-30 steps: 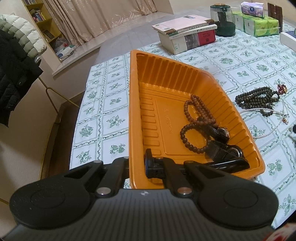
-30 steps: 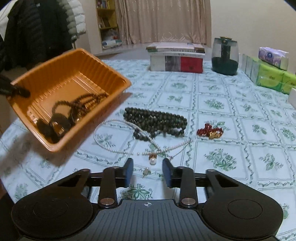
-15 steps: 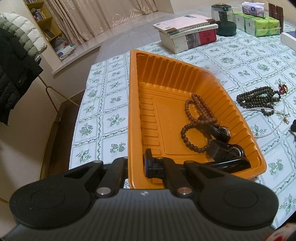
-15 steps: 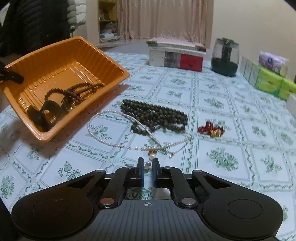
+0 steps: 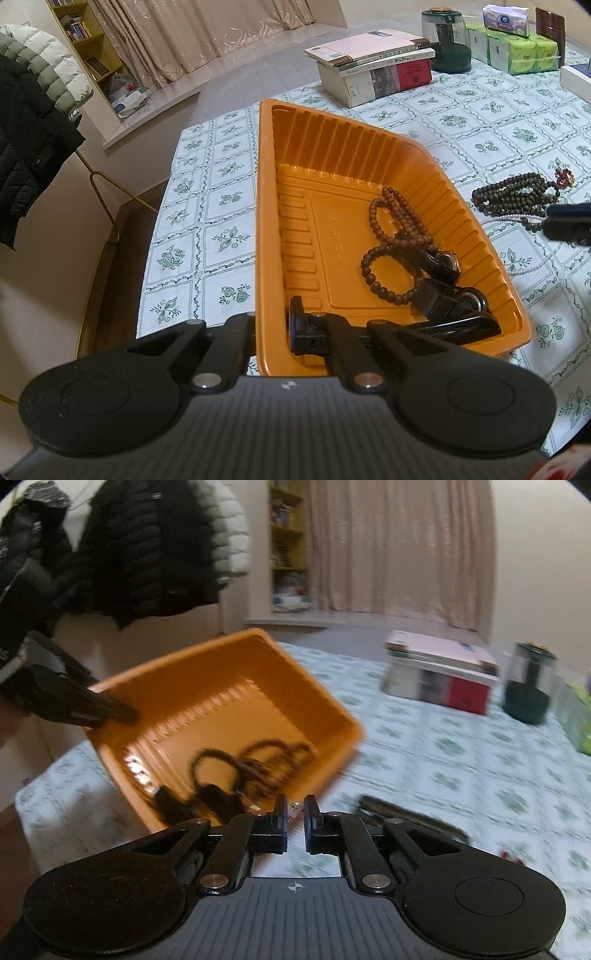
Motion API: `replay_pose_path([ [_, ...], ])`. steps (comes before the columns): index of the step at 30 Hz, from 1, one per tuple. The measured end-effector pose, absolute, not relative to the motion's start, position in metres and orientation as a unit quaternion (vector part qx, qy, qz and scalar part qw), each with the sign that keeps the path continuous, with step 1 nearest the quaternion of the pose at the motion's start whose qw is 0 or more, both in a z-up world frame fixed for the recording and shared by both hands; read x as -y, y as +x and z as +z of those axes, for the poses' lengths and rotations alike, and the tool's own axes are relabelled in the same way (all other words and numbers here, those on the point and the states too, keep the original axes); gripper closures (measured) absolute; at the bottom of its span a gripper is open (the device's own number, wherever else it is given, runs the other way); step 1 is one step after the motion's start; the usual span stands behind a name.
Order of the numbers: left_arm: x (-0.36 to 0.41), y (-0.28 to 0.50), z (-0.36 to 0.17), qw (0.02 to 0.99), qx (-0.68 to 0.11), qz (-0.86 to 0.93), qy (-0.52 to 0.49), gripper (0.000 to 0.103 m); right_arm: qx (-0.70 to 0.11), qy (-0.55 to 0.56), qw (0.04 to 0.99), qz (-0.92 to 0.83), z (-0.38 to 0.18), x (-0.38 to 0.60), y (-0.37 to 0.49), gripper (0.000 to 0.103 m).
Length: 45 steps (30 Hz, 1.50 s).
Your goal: Organize jewelry
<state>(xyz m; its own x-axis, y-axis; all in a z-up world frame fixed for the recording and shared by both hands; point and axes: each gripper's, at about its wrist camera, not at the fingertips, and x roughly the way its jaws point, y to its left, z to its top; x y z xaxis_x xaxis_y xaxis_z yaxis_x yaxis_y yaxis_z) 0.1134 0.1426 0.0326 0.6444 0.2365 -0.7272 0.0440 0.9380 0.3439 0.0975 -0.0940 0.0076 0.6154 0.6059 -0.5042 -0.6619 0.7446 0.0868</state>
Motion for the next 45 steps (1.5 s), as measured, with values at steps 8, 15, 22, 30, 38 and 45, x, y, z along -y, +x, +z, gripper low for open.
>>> replay_pose_path([
  [8, -0.143, 0.114, 0.031, 0.891, -0.419, 0.053, 0.165, 0.100, -0.262, -0.067, 0.880, 0.391, 0.002, 0.057, 0.105, 0.095],
  [15, -0.146, 0.115, 0.030, 0.891, -0.420, 0.052, 0.163, 0.100, -0.260, -0.067, 0.873, 0.408, -0.002, 0.047, 0.107, 0.094],
  [22, -0.147, 0.115, 0.030, 0.891, -0.420, 0.052, 0.163, 0.100, -0.255, -0.048, 0.882, 0.392, 0.001, 0.065, 0.107, 0.068],
  [30, -0.147, 0.115, 0.030, 0.891, -0.420, 0.052, 0.164, 0.100, -0.293, -0.022, 0.906, 0.305, -0.015, 0.134, 0.093, 0.067],
  [38, -0.145, 0.115, 0.031, 0.891, -0.419, 0.053, 0.167, 0.100, -0.329, -0.013, 0.918, 0.221, -0.039, 0.197, 0.072, 0.067],
  [45, -0.142, 0.114, 0.033, 0.890, -0.420, 0.055, 0.170, 0.100, -0.339, -0.006, 0.916, 0.213, -0.047, 0.200, 0.079, 0.067],
])
